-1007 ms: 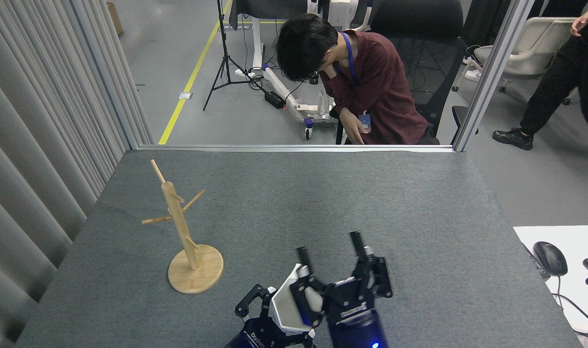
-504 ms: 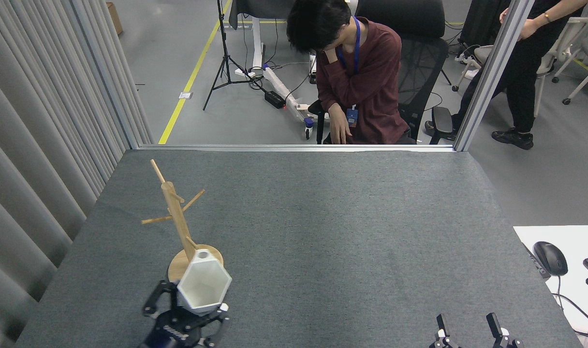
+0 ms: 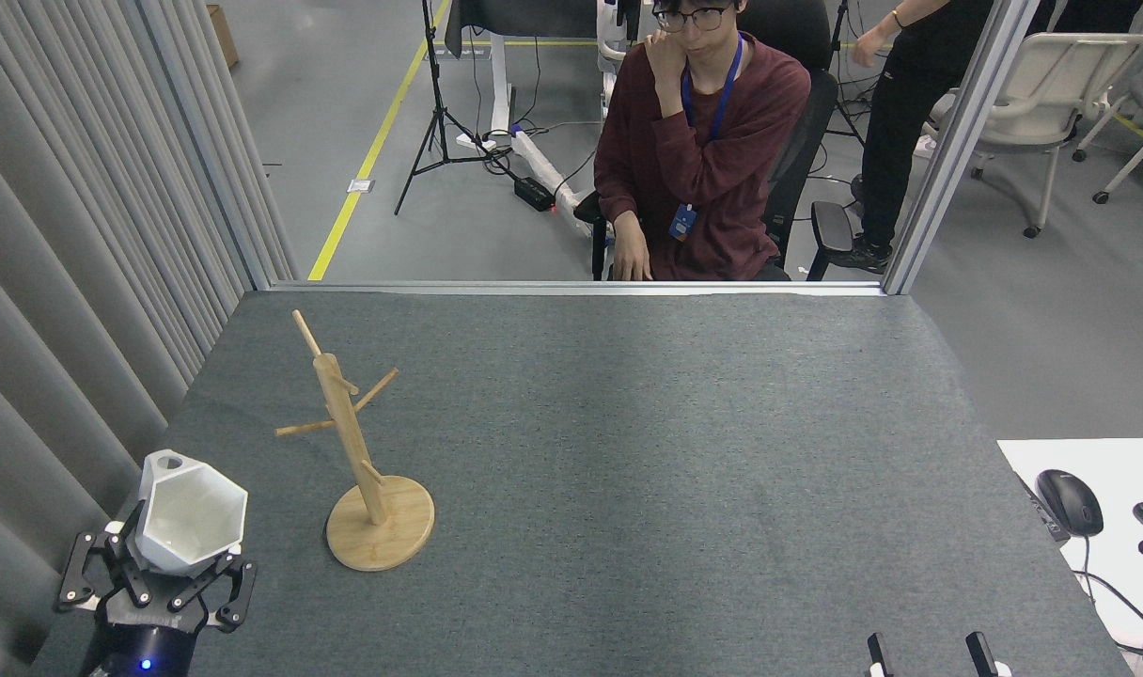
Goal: Hang cup on storage rack
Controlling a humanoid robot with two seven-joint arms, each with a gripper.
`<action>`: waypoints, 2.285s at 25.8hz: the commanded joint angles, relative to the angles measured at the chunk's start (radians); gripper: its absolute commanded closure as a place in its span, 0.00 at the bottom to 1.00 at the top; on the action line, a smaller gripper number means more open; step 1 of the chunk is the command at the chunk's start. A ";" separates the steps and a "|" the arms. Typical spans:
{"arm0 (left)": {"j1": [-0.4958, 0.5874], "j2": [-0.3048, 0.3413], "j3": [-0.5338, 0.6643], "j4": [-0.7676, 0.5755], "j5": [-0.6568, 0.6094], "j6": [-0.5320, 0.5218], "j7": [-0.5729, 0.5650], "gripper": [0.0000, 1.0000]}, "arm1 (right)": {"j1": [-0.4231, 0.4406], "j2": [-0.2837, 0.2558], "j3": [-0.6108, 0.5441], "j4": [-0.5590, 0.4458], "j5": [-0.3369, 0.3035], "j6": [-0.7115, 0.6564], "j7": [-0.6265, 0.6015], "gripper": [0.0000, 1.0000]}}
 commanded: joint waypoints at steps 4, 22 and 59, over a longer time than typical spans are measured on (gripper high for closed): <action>-0.087 -0.029 0.011 0.013 -0.115 0.004 0.010 0.60 | 0.017 0.003 -0.003 0.002 0.000 0.001 0.003 0.00; -0.113 -0.025 -0.190 0.082 -0.218 -0.008 0.014 0.59 | 0.011 0.003 0.000 0.026 0.000 0.000 0.002 0.00; -0.145 0.000 -0.113 0.162 -0.177 -0.011 0.048 0.58 | 0.000 -0.001 -0.001 0.029 -0.001 0.000 0.003 0.00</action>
